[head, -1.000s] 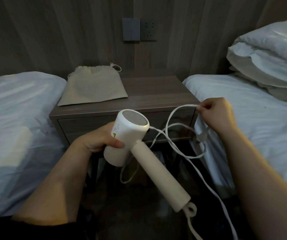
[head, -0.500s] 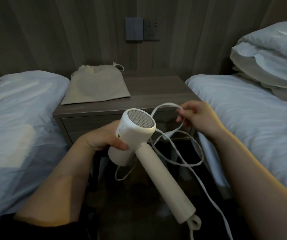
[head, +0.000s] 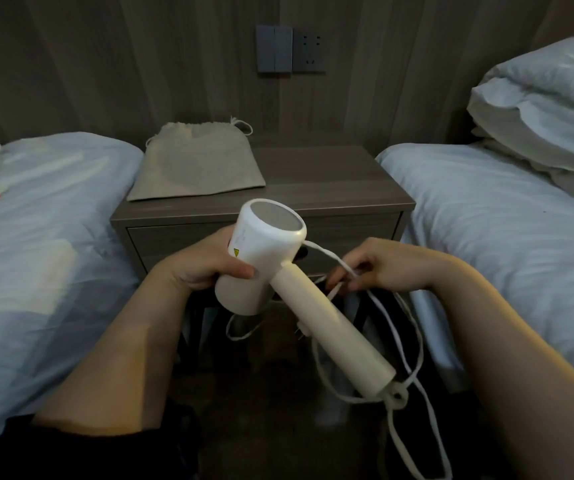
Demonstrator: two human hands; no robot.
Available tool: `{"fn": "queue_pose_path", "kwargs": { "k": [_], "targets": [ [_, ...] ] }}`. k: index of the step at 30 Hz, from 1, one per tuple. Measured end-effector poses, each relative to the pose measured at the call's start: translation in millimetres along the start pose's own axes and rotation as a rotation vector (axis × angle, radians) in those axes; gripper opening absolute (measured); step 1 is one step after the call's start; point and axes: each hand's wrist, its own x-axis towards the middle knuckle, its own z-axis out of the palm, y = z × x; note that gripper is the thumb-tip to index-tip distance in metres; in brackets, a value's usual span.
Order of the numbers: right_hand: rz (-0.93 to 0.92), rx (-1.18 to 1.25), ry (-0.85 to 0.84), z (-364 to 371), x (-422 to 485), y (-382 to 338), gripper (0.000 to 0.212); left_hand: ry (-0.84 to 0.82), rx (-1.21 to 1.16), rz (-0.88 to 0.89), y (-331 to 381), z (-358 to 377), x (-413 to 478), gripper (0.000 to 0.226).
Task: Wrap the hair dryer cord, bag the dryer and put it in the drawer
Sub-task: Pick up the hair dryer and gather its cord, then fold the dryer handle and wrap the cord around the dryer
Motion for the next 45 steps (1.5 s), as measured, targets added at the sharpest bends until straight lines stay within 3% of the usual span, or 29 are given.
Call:
{"fn": "queue_pose_path", "kwargs": {
  "k": [6, 8, 11, 15, 18, 21, 25, 27, 35, 40, 45],
  "targets": [
    [0.084, 0.295, 0.148, -1.1, -2.4, 15.3, 0.031, 0.05, 0.079, -0.047, -6.6, 0.0, 4.4, 0.093],
    [0.135, 0.348, 0.117, 3.2, -1.3, 19.8, 0.031, 0.103, 0.087, -0.054, -4.8, 3.2, 7.3, 0.077],
    [0.232, 0.294, -0.015, 6.3, -0.7, 21.8, 0.073, 0.23, 0.164, -0.072, 3.6, 11.4, 13.5, 0.06],
    [0.227, 0.3, -0.077, 7.6, 5.7, 17.4, 0.052, 0.368, 0.299, -0.118, 6.9, 17.7, 21.1, 0.054],
    [0.202, 0.183, 0.07, 7.1, 13.7, 16.1, 0.06, 0.481, 0.316, -0.109, 3.4, 19.7, 28.0, 0.05],
    [0.138, 0.197, 0.163, 5.8, 19.4, 9.2, 0.049, 0.563, 0.303, -0.095, 1.1, 19.8, 33.8, 0.039],
    [0.163, -0.21, 0.362, 8.5, 32.5, 7.8, 0.054, 0.619, 0.291, -0.098, 1.1, 19.7, 40.0, 0.04],
    [0.186, -0.301, 0.449, 9.1, 37.3, 10.1, 0.055, 0.626, 0.271, -0.105, 0.2, 20.2, 43.3, 0.045],
    [0.235, -0.169, 0.601, 14.6, 41.5, 18.9, 0.058, 0.707, 0.244, -0.073, -3.1, 28.3, 49.6, 0.045],
    [0.251, 0.112, 0.763, 22.9, 52.8, 5.7, 0.064, 0.84, -0.088, -0.073, -4.8, 39.2, 52.9, 0.054],
    [0.227, 0.021, 0.733, 13.2, 47.1, 7.8, 0.065, 0.694, -0.076, -0.08, -1.6, 34.8, 47.7, 0.065]
  ]
}}
